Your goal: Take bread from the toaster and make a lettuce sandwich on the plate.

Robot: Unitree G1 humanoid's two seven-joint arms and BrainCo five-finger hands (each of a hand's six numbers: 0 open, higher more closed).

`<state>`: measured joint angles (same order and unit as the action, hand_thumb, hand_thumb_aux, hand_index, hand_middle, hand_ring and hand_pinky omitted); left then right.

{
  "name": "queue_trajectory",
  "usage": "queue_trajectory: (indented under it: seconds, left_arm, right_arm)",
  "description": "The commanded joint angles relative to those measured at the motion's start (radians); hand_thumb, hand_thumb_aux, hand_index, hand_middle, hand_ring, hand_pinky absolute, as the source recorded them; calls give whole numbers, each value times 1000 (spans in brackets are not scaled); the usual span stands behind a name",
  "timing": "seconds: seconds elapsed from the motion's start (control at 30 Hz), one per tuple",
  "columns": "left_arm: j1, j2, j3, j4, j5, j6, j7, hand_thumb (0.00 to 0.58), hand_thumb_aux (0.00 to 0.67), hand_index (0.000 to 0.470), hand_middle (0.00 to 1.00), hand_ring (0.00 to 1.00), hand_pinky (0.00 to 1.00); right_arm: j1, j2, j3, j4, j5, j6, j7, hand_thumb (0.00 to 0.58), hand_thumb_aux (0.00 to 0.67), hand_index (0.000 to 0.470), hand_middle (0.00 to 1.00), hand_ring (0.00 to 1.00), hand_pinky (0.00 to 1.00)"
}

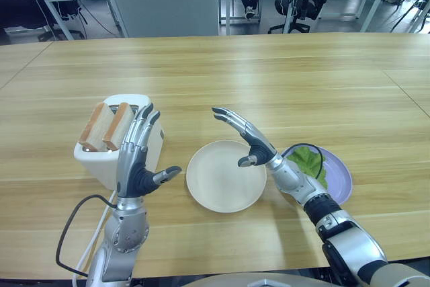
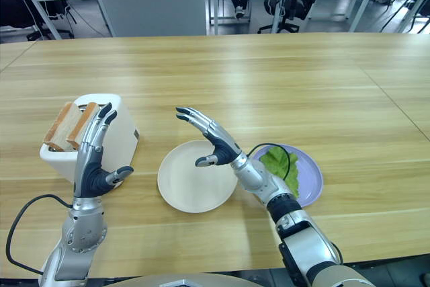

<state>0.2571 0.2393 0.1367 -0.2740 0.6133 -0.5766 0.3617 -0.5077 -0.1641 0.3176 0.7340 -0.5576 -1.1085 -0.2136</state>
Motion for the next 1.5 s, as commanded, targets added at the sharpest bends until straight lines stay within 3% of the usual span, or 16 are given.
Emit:
queue_trajectory:
  seconds: [0.03, 0.33, 0.4, 0.47, 0.7, 0.93, 1.13, 1.5]
  left_arm:
    - [3, 2, -10, 2, 11, 11, -11, 0, 0, 0, 0, 0, 0]
    - [5, 3, -12, -1, 21, 20, -12, 0, 0, 0, 0, 0, 0]
    - [9, 3, 8, -21, 65, 65, -11, 0, 0, 0, 0, 0, 0]
    - [12, 13, 50, -77, 136, 155, -33, 0, 0, 0, 0, 0, 0]
    - [-35, 151, 261, -340, 224, 506, -360, 0, 0, 0, 0, 0, 0]
    - [-139, 401, 370, -236, 256, 708, -607, 0, 0, 0, 0, 0, 0]
    - [-185, 566, 271, 3, 350, 786, -687, 0, 0, 0, 0, 0, 0]
    - [-299, 645, 45, 267, 356, 816, -729, 0, 0, 0, 0, 0, 0]
  right_arm:
    - [8, -7, 5, -12, -10, 9, 1, 0, 0, 0, 0, 0, 0]
    - [8, -9, 6, -11, -12, 9, 0, 0, 0, 0, 0, 0, 0]
    - [12, -10, 5, -16, -13, 12, -1, 0, 0, 0, 0, 0, 0]
    - [17, -12, 1, -22, -13, 19, -4, 0, 0, 0, 0, 0, 0]
    - [62, -54, -32, -87, 0, 56, -14, 0, 0, 0, 0, 0, 0]
    - [154, -112, -83, -239, 63, 135, 29, 0, 0, 0, 0, 0, 0]
    - [208, -140, -134, -343, 131, 207, 65, 0, 0, 0, 0, 0, 0]
    - [269, -150, -174, -456, 168, 276, 105, 0, 0, 0, 0, 0, 0]
